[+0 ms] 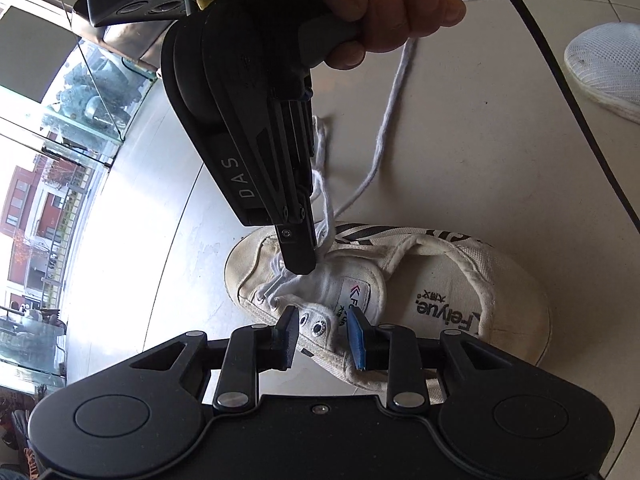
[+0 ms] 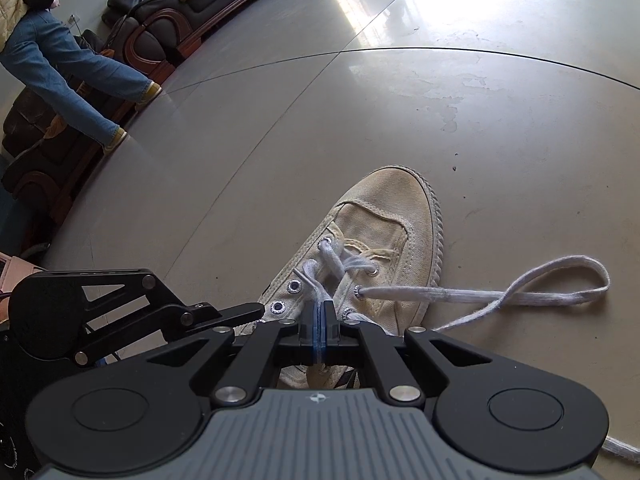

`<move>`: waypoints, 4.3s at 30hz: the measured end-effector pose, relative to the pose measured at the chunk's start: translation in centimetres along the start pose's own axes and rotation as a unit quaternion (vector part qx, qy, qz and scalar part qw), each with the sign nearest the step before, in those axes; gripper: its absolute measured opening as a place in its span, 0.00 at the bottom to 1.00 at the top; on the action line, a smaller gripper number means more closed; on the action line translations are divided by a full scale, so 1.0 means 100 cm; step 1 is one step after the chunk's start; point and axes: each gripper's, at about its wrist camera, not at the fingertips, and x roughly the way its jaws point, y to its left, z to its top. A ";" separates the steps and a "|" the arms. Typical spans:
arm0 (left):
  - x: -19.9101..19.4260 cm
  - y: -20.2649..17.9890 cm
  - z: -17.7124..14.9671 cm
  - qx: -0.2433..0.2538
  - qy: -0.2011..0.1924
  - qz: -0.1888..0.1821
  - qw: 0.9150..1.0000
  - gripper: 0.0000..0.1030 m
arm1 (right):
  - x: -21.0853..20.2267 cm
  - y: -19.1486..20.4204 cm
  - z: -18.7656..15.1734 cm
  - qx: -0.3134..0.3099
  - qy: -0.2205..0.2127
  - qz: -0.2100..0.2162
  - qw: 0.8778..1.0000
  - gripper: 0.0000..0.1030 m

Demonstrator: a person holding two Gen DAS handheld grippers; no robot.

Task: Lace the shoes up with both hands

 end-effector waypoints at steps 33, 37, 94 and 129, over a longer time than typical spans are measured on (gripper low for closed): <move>0.034 0.140 -0.108 -0.655 0.021 -0.267 0.706 0.04 | 0.008 0.006 0.004 -0.002 0.020 0.007 1.000 0.02; 0.041 0.141 -0.115 -0.679 0.023 -0.278 0.679 0.05 | 0.011 0.005 0.005 0.008 0.026 0.005 1.000 0.02; 0.058 0.148 -0.118 -0.624 -0.022 -0.290 0.725 0.12 | 0.024 0.023 0.004 -0.102 -0.033 0.022 0.994 0.04; 0.035 0.120 -0.066 -0.340 -0.102 -0.218 0.909 0.00 | 0.019 0.005 -0.001 -0.097 -0.032 0.048 0.994 0.05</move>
